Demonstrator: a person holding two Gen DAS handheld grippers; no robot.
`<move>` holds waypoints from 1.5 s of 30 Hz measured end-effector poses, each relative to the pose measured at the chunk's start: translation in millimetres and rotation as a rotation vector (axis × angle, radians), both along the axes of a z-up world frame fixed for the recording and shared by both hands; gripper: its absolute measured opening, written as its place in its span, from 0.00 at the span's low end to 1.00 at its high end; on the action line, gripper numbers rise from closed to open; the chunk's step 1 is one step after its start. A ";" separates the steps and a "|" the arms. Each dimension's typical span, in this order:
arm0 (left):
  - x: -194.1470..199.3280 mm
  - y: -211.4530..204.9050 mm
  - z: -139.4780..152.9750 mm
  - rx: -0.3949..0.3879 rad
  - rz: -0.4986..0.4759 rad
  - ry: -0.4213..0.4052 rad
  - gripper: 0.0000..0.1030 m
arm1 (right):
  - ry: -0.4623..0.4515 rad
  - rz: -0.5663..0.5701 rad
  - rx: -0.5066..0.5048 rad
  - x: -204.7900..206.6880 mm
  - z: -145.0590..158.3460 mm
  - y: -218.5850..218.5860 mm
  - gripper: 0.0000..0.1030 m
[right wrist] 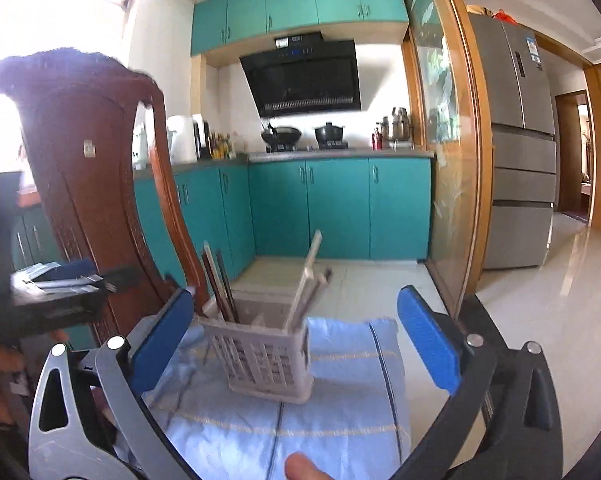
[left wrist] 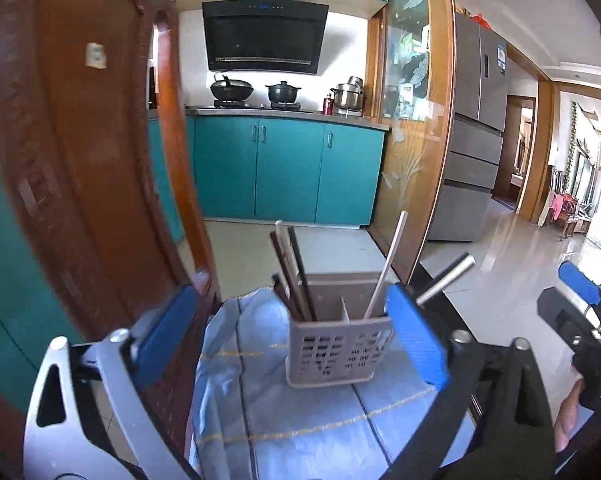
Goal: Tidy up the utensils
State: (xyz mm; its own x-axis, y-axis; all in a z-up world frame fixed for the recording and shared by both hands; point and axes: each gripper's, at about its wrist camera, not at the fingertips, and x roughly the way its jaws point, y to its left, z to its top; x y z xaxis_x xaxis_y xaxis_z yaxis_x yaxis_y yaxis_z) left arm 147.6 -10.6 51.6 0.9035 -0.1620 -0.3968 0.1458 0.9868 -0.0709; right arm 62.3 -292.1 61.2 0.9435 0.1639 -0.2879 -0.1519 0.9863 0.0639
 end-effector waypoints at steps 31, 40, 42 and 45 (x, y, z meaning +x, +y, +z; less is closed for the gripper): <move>-113.7 29.6 -54.8 0.079 0.025 0.012 0.96 | -0.066 0.152 -0.171 -62.9 -40.6 39.4 0.97; -116.1 19.8 -52.1 0.114 -0.010 -0.008 0.96 | -0.074 0.148 -0.158 -66.7 -40.7 34.9 0.97; -115.6 17.7 -52.4 0.121 -0.015 -0.009 0.96 | -0.074 0.145 -0.158 -66.3 -40.9 34.9 0.97; -114.0 17.2 -52.5 0.121 -0.021 -0.007 0.96 | -0.072 0.143 -0.156 -66.3 -41.4 33.2 0.97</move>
